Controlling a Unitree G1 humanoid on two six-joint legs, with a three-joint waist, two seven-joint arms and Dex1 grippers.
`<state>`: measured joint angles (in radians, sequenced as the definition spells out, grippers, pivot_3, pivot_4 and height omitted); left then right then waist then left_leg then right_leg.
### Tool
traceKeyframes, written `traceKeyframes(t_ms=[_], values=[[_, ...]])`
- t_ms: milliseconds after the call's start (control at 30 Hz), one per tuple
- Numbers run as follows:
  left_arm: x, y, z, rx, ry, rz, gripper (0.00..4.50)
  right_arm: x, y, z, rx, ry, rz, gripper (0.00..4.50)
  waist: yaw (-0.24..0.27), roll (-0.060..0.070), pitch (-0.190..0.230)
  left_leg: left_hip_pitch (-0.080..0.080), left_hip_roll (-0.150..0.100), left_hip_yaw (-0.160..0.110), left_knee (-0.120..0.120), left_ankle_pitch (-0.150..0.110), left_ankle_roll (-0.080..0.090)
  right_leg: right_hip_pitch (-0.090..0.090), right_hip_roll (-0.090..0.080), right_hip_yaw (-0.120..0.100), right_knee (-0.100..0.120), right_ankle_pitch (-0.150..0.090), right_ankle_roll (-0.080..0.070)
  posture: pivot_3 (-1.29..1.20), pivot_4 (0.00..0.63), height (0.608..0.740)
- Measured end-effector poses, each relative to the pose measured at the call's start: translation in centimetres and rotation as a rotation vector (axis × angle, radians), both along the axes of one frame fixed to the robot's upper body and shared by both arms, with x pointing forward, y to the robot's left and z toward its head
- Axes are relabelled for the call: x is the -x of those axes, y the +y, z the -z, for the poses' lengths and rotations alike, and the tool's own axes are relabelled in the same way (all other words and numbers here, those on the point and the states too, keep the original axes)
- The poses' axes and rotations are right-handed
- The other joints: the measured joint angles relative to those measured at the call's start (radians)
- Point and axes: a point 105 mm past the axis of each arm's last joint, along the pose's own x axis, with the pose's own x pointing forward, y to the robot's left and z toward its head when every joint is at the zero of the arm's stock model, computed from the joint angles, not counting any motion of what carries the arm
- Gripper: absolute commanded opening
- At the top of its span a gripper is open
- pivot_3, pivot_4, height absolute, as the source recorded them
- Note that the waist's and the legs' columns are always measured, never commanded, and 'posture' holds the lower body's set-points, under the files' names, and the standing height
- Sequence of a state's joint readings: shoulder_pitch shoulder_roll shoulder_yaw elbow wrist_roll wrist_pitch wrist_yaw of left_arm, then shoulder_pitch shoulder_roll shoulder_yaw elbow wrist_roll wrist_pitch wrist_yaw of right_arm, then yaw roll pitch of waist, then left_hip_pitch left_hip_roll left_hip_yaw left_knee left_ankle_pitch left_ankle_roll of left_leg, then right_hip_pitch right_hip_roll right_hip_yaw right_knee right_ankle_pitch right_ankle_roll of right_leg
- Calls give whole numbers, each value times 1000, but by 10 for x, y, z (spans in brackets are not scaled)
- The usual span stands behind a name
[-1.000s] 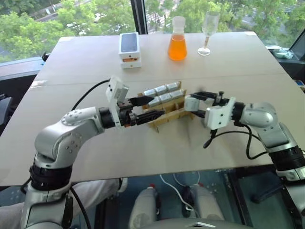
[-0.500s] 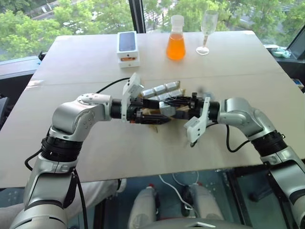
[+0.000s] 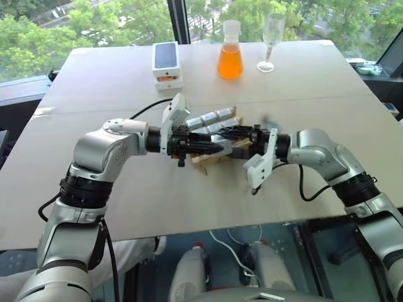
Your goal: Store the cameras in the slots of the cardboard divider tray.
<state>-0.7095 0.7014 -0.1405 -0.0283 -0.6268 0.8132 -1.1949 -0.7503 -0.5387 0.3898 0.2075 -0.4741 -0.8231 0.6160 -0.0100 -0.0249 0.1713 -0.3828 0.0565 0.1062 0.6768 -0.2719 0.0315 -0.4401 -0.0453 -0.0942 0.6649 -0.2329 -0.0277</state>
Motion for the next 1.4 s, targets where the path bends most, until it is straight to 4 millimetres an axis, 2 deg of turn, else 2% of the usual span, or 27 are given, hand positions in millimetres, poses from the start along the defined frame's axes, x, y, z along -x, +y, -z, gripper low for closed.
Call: traceKeyframes(t_ms=[33,100,200,233,267,300,367,400,500,667,900,1033,1400], values=[[-1,-1,0,3,-8,4,747,0,-1,-1,-18,34,4,4500,0,0,0,0,0,0,0,0,0,0,0,0,0,0,0,0,150,740],[-3,-1,1,6,-23,-1,747,2,-2,0,-47,97,14,4500,0,0,0,0,0,0,0,0,0,0,0,0,0,0,0,0,150,740],[-13,9,5,-17,-68,-46,747,4,-16,14,-145,334,90,4500,2,0,0,0,0,0,0,0,0,0,0,0,0,0,0,0,150,740],[-17,15,6,-22,-100,-65,747,4,-28,19,-233,478,146,4500,3,0,0,0,0,-1,0,0,0,0,-1,-1,0,0,0,0,150,740],[-17,16,7,-22,-102,-69,747,4,-30,19,-245,497,153,4500,3,0,0,0,0,-1,0,0,0,0,0,-1,0,0,0,0,150,740],[-20,20,9,-27,-117,-83,747,4,-38,21,-327,610,190,4500,4,0,0,-1,0,-1,1,0,0,0,-1,-1,0,0,0,0,150,740],[-27,33,17,-10,-141,-141,747,7,-67,25,-625,937,261,4500,10,0,0,0,0,-2,0,0,0,2,-1,-2,0,0,-1,0,150,740],[-31,40,23,-11,-139,-181,747,7,-80,33,-696,1052,300,4500,13,0,0,0,0,-2,1,0,0,2,-1,-2,0,0,-1,0,150,740],[-38,42,33,-20,-164,-201,747,16,-98,45,-762,1223,335,4500,16,0,0,0,0,-2,2,-1,2,2,-1,-2,0,0,0,0,150,740],[-51,49,43,-48,-207,-231,747,39,-122,66,-815,1326,373,4500,25,0,0,0,0,-3,2,-2,4,2,4,-3,0,-2,3,0,150,740],[-51,40,49,-75,-266,-168,747,68,-128,73,-816,1302,319,4500,24,-1,0,0,0,-3,2,-2,3,2,5,-2,0,-2,3,0,150,740],[-50,35,55,-78,-253,-144,747,79,-132,79,-820,1303,320,4500,24,-1,0,0,0,-3,3,-2,3,2,5,-2,0,-2,4,0,150,740],[-52,35,58,-90,-277,-139,747,88,-135,67,-895,1225,198,4500,24,-1,-1,2,1,-3,4,-3,5,3,6,-2,1,-2,4,0,150,740]])
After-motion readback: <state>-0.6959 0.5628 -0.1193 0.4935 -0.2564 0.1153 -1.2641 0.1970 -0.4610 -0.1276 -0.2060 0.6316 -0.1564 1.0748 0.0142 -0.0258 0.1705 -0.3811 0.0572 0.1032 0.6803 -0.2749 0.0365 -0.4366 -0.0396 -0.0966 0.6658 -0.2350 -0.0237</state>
